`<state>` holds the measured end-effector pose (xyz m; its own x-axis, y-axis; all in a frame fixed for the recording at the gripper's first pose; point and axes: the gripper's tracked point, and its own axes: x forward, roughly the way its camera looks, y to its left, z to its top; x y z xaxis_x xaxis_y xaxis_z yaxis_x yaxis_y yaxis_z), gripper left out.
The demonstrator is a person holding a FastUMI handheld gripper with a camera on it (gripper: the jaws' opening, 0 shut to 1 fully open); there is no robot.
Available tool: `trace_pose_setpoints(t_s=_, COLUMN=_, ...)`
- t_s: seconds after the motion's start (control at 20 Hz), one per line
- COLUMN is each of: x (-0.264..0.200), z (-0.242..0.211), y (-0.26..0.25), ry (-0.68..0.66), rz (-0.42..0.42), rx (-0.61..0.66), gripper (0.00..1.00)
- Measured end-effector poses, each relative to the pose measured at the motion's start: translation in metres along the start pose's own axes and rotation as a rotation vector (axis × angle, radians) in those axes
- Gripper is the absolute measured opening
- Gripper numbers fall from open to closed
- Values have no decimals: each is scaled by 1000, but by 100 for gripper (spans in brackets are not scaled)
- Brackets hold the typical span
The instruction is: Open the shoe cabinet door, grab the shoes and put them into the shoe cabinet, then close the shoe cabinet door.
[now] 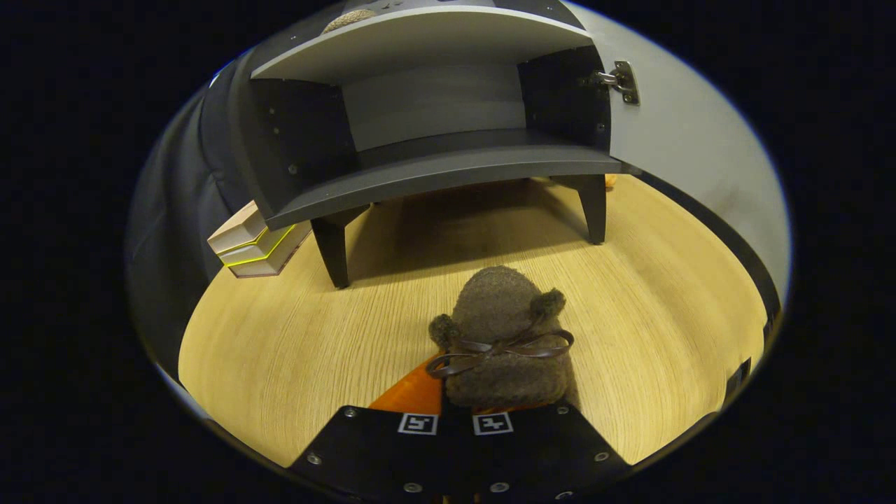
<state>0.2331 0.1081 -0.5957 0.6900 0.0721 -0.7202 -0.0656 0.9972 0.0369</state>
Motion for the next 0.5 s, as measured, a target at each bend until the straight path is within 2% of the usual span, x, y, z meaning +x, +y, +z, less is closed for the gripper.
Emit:
trace_pose_setpoints(t_s=0.25, x=-29, z=17, y=-3, ry=-8, rz=-5, rx=-57, gripper=3)
trace_pose_setpoints(t_s=0.5, x=-83, z=76, y=4, ry=-83, rz=-4, rx=-109, gripper=3)
